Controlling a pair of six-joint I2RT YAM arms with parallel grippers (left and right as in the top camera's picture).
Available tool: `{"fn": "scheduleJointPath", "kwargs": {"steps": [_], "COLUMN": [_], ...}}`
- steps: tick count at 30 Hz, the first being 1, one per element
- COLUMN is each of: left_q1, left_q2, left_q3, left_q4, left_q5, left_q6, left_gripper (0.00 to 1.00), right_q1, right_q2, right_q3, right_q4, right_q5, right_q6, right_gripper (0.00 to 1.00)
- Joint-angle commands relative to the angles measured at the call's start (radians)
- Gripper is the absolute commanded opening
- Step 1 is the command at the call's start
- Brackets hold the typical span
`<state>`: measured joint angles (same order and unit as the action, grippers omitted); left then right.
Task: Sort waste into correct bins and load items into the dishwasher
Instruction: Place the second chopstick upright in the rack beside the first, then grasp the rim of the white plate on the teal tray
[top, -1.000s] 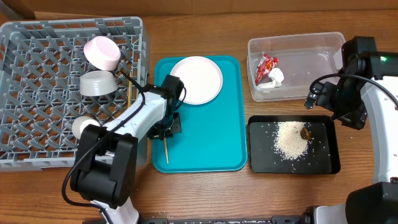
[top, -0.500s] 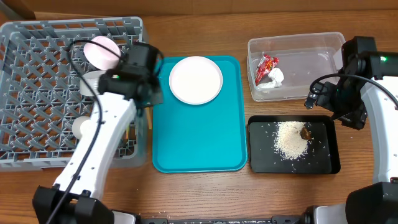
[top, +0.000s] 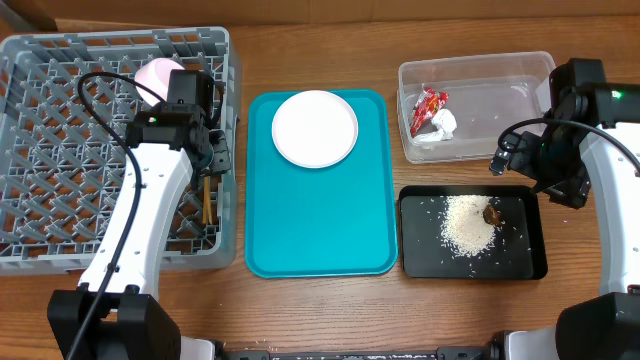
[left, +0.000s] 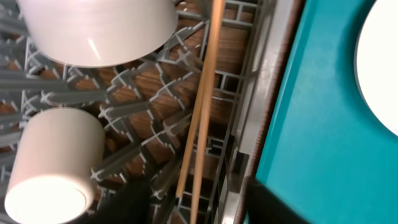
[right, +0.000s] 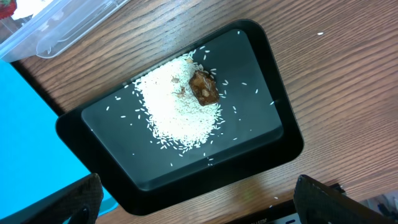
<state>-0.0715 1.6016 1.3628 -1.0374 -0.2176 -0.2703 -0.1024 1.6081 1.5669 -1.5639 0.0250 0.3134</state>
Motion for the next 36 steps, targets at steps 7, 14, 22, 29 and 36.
{"fn": "scheduleJointPath", "kwargs": {"steps": [7, 14, 22, 29, 36], "left_q1": [-0.040, -0.234, -0.410, -0.460, -0.460], "left_q2": [0.002, 0.019, 0.179, 0.365, 0.441], "left_q3": [-0.003, -0.003, -0.003, -0.003, -0.003], "left_q4": [0.069, 0.241, 0.408, 0.477, 0.394], "left_q5": [0.254, 0.233, 0.200, 0.192, 0.192], "left_q6": [0.024, 0.165, 0.299, 0.309, 0.289], "left_gripper": [0.60, 0.61, 0.76, 0.80, 0.61], "right_q1": [0.001, 0.001, 0.001, 0.001, 0.001], "right_q2": [-0.018, -0.018, -0.018, -0.018, -0.018], "right_q3": [0.006, 0.006, 0.006, 0.006, 0.006], "right_q4": [0.006, 0.006, 0.006, 0.010, 0.010], "right_q5": [-0.005, -0.005, -0.005, -0.018, -0.019], "right_q6": [-0.005, -0.005, -0.005, -0.006, -0.006], "right_gripper": [1.00, 1.00, 1.00, 1.00, 1.00]}}
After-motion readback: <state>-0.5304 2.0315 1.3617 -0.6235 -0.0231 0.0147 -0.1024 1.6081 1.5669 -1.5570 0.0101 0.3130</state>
